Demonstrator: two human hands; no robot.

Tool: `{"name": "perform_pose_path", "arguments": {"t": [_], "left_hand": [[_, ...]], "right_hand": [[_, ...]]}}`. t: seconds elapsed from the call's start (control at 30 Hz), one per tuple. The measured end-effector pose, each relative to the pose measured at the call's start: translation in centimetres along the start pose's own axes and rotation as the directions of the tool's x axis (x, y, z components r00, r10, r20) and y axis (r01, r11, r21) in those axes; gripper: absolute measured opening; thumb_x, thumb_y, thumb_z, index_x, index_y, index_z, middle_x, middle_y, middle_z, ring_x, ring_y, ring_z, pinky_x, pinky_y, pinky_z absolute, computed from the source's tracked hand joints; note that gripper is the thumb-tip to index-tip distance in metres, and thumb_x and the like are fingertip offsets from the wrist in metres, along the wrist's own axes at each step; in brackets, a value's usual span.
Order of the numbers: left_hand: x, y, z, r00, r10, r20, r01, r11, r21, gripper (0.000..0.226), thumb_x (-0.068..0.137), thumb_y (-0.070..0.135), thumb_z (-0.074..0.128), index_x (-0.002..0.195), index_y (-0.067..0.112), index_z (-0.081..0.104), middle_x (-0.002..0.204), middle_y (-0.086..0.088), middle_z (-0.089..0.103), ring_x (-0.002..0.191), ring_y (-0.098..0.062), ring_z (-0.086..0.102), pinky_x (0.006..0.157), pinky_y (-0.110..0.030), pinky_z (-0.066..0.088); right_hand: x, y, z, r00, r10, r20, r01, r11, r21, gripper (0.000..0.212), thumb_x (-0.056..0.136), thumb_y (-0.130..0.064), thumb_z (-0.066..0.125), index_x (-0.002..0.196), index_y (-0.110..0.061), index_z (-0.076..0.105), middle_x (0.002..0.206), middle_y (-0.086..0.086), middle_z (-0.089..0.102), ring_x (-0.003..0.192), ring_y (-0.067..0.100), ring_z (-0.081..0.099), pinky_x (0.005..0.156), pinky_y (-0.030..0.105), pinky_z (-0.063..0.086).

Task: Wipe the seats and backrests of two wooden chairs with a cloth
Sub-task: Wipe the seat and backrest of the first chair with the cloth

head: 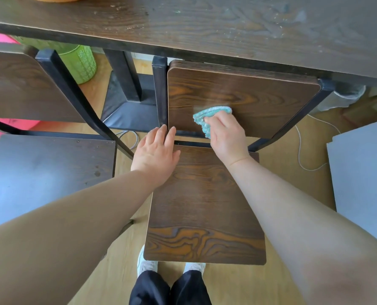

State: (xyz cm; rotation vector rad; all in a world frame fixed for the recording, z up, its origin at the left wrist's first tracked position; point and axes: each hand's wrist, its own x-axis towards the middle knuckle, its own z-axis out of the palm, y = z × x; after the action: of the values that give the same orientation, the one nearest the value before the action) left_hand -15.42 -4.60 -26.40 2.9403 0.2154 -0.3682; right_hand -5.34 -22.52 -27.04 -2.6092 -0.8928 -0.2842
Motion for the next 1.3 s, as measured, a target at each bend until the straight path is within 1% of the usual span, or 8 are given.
{"name": "perform_pose_path", "arguments": {"t": [0.27, 0.33, 0.47, 0.6, 0.77, 0.9, 1.03, 1.3], "left_hand": [[0.7, -0.8, 2.0, 0.999, -0.004, 0.033, 0.004, 1.000, 0.005, 0.063, 0.100, 0.043, 0.035, 0.153, 0.017, 0.014, 0.159, -0.008, 0.020, 0.145, -0.027, 0.018, 0.116, -0.042, 0.021], [0.6, -0.9, 2.2, 1.000, -0.005, 0.028, 0.005, 1.000, 0.009, 0.063, 0.100, 0.043, 0.035, 0.153, 0.016, 0.015, 0.158, -0.009, 0.021, 0.145, -0.028, 0.019, 0.116, -0.042, 0.020], [0.1, -0.6, 2.3, 1.000, -0.008, 0.031, 0.007, 1.000, 0.021, 0.063, 0.101, 0.043, 0.035, 0.153, 0.016, 0.015, 0.158, -0.009, 0.022, 0.144, -0.028, 0.019, 0.116, -0.042, 0.020], [-0.2, 0.8, 1.5, 1.000, 0.015, 0.025, -0.016, 0.999, 0.043, 0.063, 0.100, 0.044, 0.035, 0.153, 0.017, 0.014, 0.159, -0.009, 0.021, 0.145, -0.027, 0.019, 0.115, -0.042, 0.022], [0.3, 3.9, -0.9, 0.998, 0.052, -0.025, -0.051, 0.998, 0.028, 0.063, 0.100, 0.044, 0.035, 0.154, 0.019, 0.013, 0.160, -0.008, 0.019, 0.145, -0.028, 0.018, 0.116, -0.043, 0.023], [0.7, 7.0, -3.4, 0.993, 0.093, -0.076, -0.092, 0.996, 0.015, 0.062, 0.101, 0.044, 0.032, 0.155, 0.019, 0.012, 0.160, -0.008, 0.020, 0.146, -0.028, 0.018, 0.117, -0.042, 0.021], [1.1, 9.4, -5.5, 0.981, 0.133, -0.141, -0.130, 0.991, 0.030, 0.062, 0.101, 0.042, 0.035, 0.154, 0.016, 0.015, 0.152, -0.008, 0.032, 0.140, -0.029, 0.027, 0.113, -0.042, 0.028], [2.4, 10.4, -5.5, 0.980, 0.131, -0.153, -0.126, 0.991, 0.040, 0.062, 0.101, 0.043, 0.035, 0.154, 0.017, 0.015, 0.146, -0.008, 0.037, 0.133, -0.030, 0.034, 0.106, -0.043, 0.036]], "right_hand": [[-2.3, -0.2, 4.4, 0.973, 0.066, 0.221, -0.058, 0.997, -0.045, 0.026, 0.072, 0.006, 0.072, 0.096, -0.006, 0.068, 0.092, 0.008, 0.060, 0.086, 0.028, 0.057, 0.058, 0.036, 0.054], [-3.0, -0.4, 4.8, 0.950, 0.111, 0.293, -0.093, 0.993, -0.074, 0.026, 0.077, 0.002, 0.072, 0.101, -0.007, 0.068, 0.099, 0.008, 0.060, 0.092, 0.027, 0.058, 0.065, 0.037, 0.054], [-3.9, -0.6, 4.6, 0.937, 0.183, 0.298, -0.180, 0.983, -0.040, 0.027, 0.078, -0.001, 0.073, 0.103, -0.006, 0.067, 0.103, 0.009, 0.061, 0.095, 0.027, 0.059, 0.072, 0.037, 0.054], [-5.0, -0.3, 2.1, 0.968, 0.133, 0.213, -0.143, 0.989, 0.031, 0.024, 0.078, 0.002, 0.071, 0.101, -0.006, 0.067, 0.098, 0.007, 0.061, 0.091, 0.025, 0.059, 0.067, 0.037, 0.056], [-5.4, 1.3, -3.6, 0.971, 0.207, 0.116, -0.214, 0.976, 0.049, 0.030, 0.083, 0.000, 0.068, 0.113, -0.004, 0.066, 0.111, 0.011, 0.061, 0.104, 0.028, 0.059, 0.079, 0.036, 0.055], [-4.4, 3.1, -7.9, 0.962, 0.262, -0.084, -0.256, 0.964, 0.070, 0.025, 0.089, -0.005, 0.062, 0.113, -0.005, 0.066, 0.112, 0.010, 0.062, 0.105, 0.026, 0.060, 0.082, 0.036, 0.057], [-1.6, 4.5, -11.5, 0.939, 0.251, -0.236, -0.221, 0.964, 0.149, 0.023, 0.094, -0.012, 0.054, 0.114, -0.009, 0.065, 0.115, 0.008, 0.060, 0.106, 0.021, 0.059, 0.083, 0.027, 0.053], [0.8, 6.3, -11.6, 0.956, 0.159, -0.246, -0.139, 0.985, 0.098, 0.021, 0.092, -0.008, 0.053, 0.108, -0.008, 0.066, 0.108, 0.009, 0.062, 0.097, 0.024, 0.061, 0.075, 0.029, 0.052]]}}
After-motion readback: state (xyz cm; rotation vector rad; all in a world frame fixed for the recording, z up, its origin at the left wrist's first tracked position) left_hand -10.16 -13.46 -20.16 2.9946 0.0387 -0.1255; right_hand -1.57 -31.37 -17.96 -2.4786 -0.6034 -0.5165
